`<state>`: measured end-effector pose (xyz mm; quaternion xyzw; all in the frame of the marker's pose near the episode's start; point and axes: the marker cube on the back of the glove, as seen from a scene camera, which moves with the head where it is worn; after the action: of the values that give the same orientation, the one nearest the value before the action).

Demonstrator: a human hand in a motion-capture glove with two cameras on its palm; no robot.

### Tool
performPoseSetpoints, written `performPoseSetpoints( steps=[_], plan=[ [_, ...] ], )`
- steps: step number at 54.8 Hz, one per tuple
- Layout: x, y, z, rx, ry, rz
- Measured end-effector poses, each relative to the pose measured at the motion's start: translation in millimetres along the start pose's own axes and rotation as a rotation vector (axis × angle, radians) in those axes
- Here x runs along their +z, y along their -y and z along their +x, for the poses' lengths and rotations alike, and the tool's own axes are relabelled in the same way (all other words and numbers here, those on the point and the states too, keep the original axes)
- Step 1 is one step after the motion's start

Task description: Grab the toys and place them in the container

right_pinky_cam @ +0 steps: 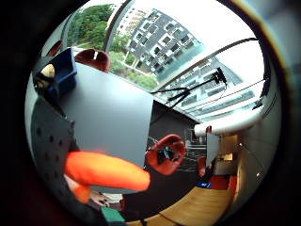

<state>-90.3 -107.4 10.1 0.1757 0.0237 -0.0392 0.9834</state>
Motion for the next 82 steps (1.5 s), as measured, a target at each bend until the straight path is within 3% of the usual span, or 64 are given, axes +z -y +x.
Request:
performPoseSetpoints(
  steps=[9, 12, 16, 22, 27, 29, 41, 46, 58, 67, 71, 75, 82],
  plan=[
    [-19, 32, -67, -0.153, 0.118, 0.005],
    [-19, 46, -87, -0.137, 0.14, -0.001],
    [-14, 59, -101, -0.294, 0.142, 0.007],
    [-7, 95, -141, -0.151, 0.144, -0.004],
    [3, 114, -165, -0.4, 0.095, 0.002],
    [7, 127, -179, -0.42, 0.078, -0.008],
    [34, 191, -254, -0.234, 0.114, -0.037],
    [51, 198, -268, -0.376, 0.12, -0.046],
    [75, 215, -285, -0.286, 0.138, -0.066],
    [87, 230, -260, 0.028, 0.03, -0.098],
    [91, 229, -252, 0.053, 0.019, -0.168],
    [96, 215, -248, -0.156, 0.031, -0.32],
    [108, 212, -235, 0.006, 0.013, -0.458]
  ],
)
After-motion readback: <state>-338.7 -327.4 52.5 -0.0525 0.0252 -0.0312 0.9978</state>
